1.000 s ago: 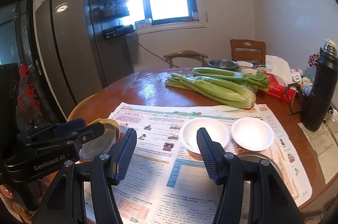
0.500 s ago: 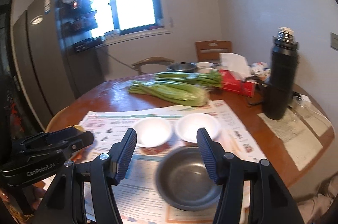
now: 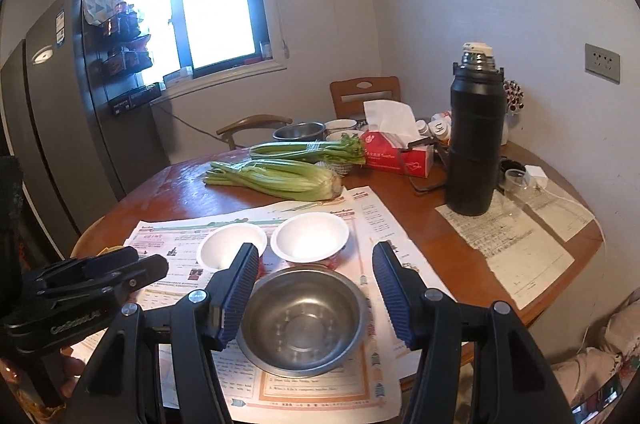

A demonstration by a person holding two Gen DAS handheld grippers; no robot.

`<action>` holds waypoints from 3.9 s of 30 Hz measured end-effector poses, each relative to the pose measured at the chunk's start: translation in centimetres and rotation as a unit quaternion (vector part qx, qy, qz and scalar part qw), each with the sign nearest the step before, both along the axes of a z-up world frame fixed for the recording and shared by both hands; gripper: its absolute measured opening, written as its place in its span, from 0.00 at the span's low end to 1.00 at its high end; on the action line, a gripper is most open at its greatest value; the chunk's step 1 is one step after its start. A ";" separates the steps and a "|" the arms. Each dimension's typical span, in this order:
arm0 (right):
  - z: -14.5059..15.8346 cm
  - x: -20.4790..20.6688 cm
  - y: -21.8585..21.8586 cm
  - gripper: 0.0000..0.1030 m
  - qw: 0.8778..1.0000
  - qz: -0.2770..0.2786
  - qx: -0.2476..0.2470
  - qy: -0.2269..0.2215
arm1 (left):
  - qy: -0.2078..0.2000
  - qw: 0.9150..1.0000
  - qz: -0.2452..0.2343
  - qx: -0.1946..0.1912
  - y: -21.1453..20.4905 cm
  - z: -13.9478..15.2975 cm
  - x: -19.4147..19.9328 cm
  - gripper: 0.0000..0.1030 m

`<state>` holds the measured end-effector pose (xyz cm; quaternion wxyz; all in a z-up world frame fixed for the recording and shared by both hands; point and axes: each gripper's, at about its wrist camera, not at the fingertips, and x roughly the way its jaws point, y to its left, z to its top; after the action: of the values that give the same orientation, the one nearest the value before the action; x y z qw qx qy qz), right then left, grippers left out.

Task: Organize plates and bowls
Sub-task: 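Move the left gripper toward the rim of the steel bowl, then close the left gripper on the steel bowl rim, then lift the steel bowl with the left gripper and carry it toward the paper bowls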

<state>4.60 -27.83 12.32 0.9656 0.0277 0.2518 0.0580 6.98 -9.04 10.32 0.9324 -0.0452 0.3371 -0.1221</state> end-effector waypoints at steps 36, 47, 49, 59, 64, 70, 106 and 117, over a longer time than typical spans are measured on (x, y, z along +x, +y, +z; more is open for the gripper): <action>-11.2 7.1 -2.5 0.57 0.988 -0.001 -0.016 0.153 | 0.114 0.993 -0.026 0.006 -4.2 -9.7 7.5 0.51; -14.2 8.6 -2.0 0.57 0.981 0.004 -0.031 0.189 | 0.135 0.990 -0.030 0.004 -4.6 -11.7 9.7 0.50; -14.3 8.7 -1.9 0.57 0.982 0.007 -0.030 0.188 | 0.141 0.990 -0.030 0.004 -4.7 -12.1 10.0 0.51; -14.6 8.6 -0.9 0.56 0.981 0.041 -0.028 0.189 | 0.159 0.987 -0.037 0.000 -5.5 -13.2 10.9 0.50; -14.5 8.4 -0.4 0.56 0.981 0.056 -0.027 0.184 | 0.165 0.985 -0.048 0.003 -6.1 -13.5 10.8 0.50; -14.3 8.1 0.3 0.56 0.981 0.074 -0.025 0.180 | 0.171 0.984 -0.052 -0.006 -6.2 -13.5 10.8 0.50; -9.1 3.1 5.0 0.57 0.984 0.136 -0.028 0.110 | 0.101 0.995 0.000 -0.010 -0.3 -7.5 3.6 0.51; -9.0 1.7 7.3 0.57 0.981 0.163 -0.034 0.100 | 0.097 0.995 0.024 -0.004 2.0 -7.4 1.7 0.51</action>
<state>6.29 -20.50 3.34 0.9134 -0.0412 0.3504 0.2030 8.66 -7.05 2.92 0.8979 -0.0686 0.4240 -0.0963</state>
